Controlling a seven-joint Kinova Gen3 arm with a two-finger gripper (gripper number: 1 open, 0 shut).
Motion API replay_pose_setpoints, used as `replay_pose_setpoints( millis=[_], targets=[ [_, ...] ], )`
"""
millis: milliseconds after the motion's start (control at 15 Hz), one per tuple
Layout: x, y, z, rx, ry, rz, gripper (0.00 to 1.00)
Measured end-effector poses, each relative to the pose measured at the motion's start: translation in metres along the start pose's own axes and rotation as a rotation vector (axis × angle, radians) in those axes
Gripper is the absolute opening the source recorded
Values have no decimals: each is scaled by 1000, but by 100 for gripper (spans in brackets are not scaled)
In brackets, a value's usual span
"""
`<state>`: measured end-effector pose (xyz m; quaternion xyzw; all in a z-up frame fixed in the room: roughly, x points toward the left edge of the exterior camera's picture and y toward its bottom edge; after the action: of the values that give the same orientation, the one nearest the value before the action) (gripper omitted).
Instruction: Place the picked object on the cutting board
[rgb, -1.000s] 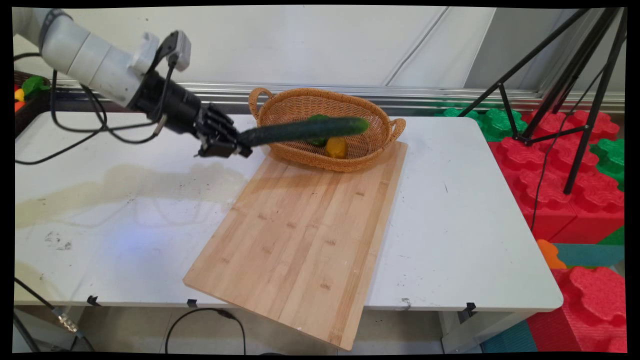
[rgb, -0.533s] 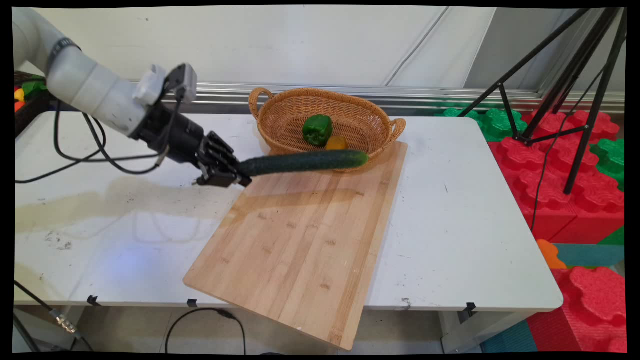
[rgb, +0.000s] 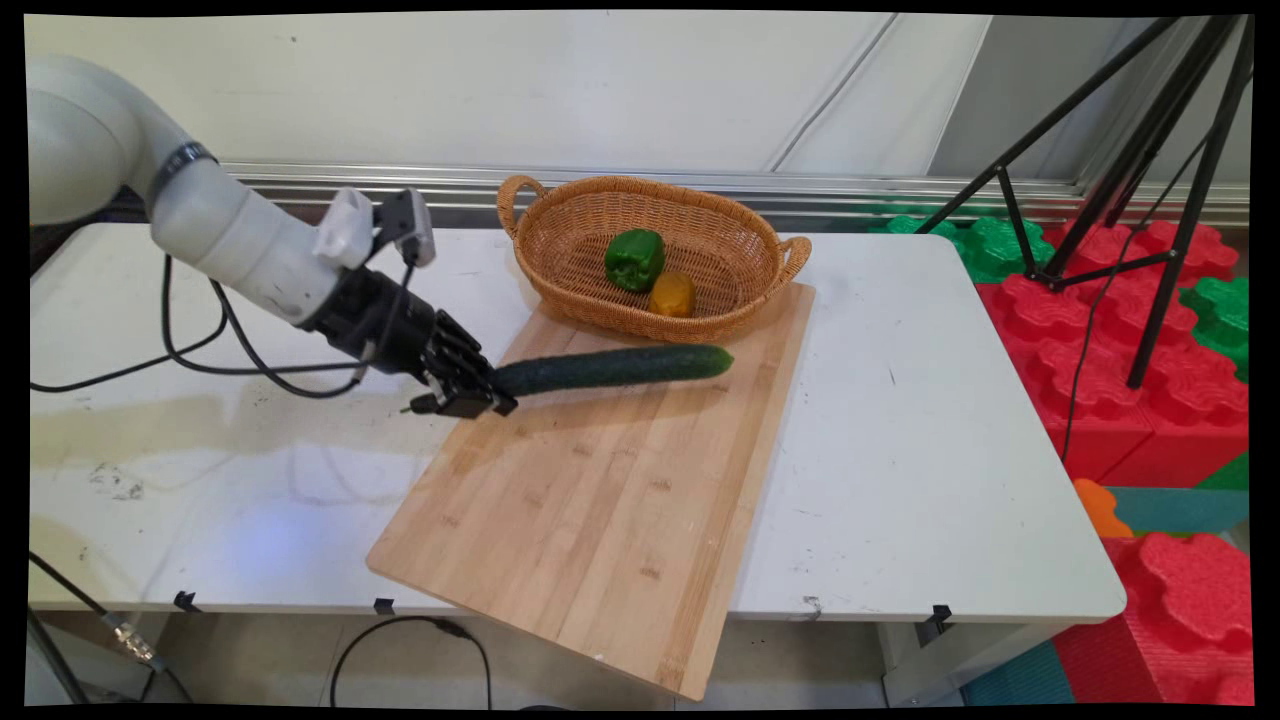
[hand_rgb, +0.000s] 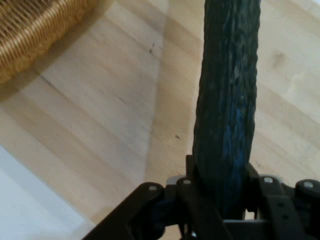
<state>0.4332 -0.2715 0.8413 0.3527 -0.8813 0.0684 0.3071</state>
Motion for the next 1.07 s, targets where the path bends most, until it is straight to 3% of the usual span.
replay_pose_setpoints(
  millis=[933,1000,1067],
  targets=[
    [-8,17,53,39,-50,-81,0],
    [-9,17,54,40,-48,-83,100],
    [-9,17,55,40,-46,-84,100]
  ],
)
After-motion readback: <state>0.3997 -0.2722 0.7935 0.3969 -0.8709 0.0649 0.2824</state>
